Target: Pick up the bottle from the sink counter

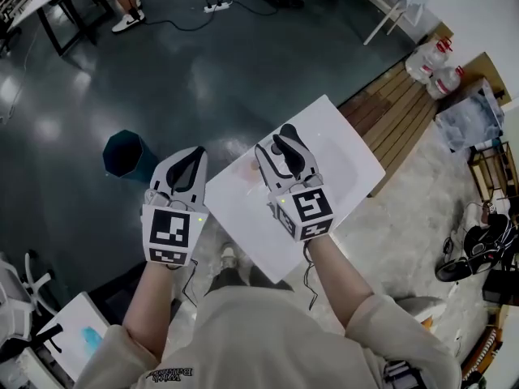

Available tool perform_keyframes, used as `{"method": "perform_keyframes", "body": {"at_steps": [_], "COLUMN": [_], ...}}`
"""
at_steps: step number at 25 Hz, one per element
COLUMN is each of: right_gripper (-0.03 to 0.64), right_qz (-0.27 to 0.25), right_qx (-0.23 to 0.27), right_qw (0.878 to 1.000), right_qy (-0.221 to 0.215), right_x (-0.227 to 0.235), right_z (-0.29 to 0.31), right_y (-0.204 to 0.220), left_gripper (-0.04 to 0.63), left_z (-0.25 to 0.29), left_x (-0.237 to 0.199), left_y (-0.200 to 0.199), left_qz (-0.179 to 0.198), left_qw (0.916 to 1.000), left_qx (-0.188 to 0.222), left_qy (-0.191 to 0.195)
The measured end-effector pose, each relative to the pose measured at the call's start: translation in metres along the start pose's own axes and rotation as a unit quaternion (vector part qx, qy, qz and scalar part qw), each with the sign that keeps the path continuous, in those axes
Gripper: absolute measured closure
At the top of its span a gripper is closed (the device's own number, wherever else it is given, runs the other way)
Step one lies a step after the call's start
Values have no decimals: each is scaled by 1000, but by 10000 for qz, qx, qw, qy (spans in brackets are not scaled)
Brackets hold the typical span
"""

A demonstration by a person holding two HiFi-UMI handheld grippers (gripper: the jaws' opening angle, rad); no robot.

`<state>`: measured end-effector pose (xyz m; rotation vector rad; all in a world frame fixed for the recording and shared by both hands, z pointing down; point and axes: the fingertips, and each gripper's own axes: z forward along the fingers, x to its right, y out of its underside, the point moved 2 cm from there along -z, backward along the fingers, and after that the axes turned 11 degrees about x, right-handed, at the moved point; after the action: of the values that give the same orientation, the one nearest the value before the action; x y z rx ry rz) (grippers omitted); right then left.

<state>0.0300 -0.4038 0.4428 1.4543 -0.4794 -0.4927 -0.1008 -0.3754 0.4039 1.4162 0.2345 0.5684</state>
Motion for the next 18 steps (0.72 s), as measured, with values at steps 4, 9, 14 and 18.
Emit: {"method": "perform_keyframes", "body": {"at_steps": [4,9,14,18], "right_gripper": [500,481,462,454], "right_qz": [72,202,368,355], "right_qx": [-363,-862,-1335,-1600], "right_qw": [9993,9960,9903,9865], "right_qy": [19,91,64,23], "right_x": [1,6,4,3], "right_z": [14,23,32,35], "right_y": [49,113,168,198], "left_gripper": [589,589,589,589], "left_z": [8,17,26,29], "left_x": [1,7,11,21], "left_y": [32,70,99,123], "left_qz": [-391,-879,-869,-906], "left_qw": [9989,9944,9926,9902], "left_qx": [-239,-582,-830,-1025], "left_qy": [28,123,185,289]}}
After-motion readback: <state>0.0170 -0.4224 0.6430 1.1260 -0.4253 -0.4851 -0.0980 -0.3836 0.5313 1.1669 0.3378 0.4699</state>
